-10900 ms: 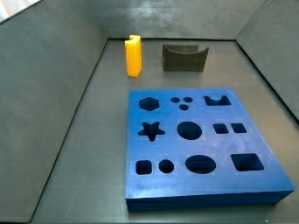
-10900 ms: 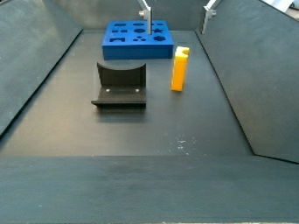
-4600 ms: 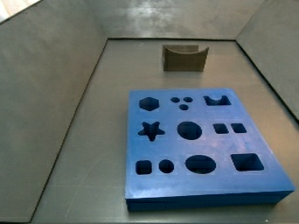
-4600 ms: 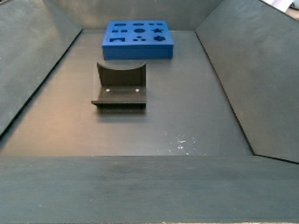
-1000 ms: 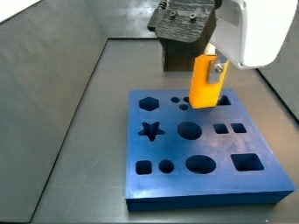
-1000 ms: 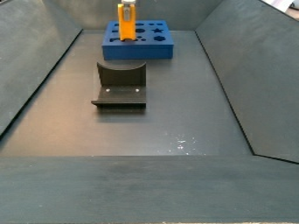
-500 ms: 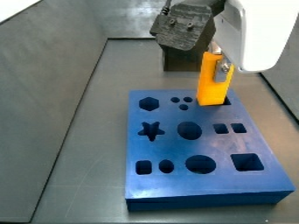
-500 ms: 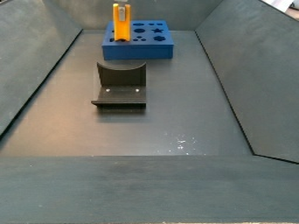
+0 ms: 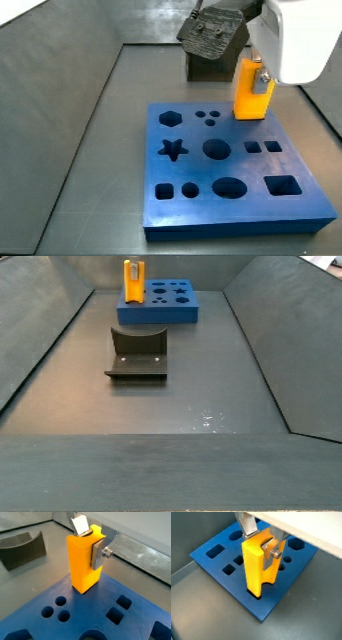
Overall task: Pick up the arch object. Move up. Move to above the board. Insert the arch object.
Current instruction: Insert the arch object.
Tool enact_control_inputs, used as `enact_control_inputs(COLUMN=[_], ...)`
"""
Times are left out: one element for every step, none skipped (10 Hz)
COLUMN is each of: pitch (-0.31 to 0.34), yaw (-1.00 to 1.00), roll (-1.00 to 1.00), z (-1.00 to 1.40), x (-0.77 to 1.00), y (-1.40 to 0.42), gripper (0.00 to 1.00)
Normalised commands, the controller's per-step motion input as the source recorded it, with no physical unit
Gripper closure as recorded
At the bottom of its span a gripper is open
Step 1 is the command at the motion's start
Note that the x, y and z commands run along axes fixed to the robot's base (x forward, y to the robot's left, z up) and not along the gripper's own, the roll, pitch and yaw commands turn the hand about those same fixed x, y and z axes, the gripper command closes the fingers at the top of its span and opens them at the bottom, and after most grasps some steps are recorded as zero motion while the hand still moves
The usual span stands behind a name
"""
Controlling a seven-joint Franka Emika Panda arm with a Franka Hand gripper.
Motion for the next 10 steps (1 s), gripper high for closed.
enact_control_inputs(pitch=[0.239,0.347,0.397,0.421,0.414,0.427,0.409,0.036,0.001,0.000], yaw=[-0.06,0.04,0.26,0.33,0.28,0.16,0.06,0.00,0.00,0.00], roll=[-0.13,-0.06,0.00,0.00,-0.02,-0.01,-0.05,-0.03,-0.01,0.00], z=[-0.57,-0.52,-0.42,-0.34,-0.37,-0.36,-0.41,-0.21,0.00,0.00], x=[0.65,0.63,0.59,0.50,0.58,0.64,0.69,0.00,0.00,0.00], y=[0.00,0.00,0.00,0.00,0.00,0.05,0.10,0.00,0.00,0.00], gripper=[1.00,1.00,1.00,1.00,1.00,1.00,1.00,1.00,1.00,1.00])
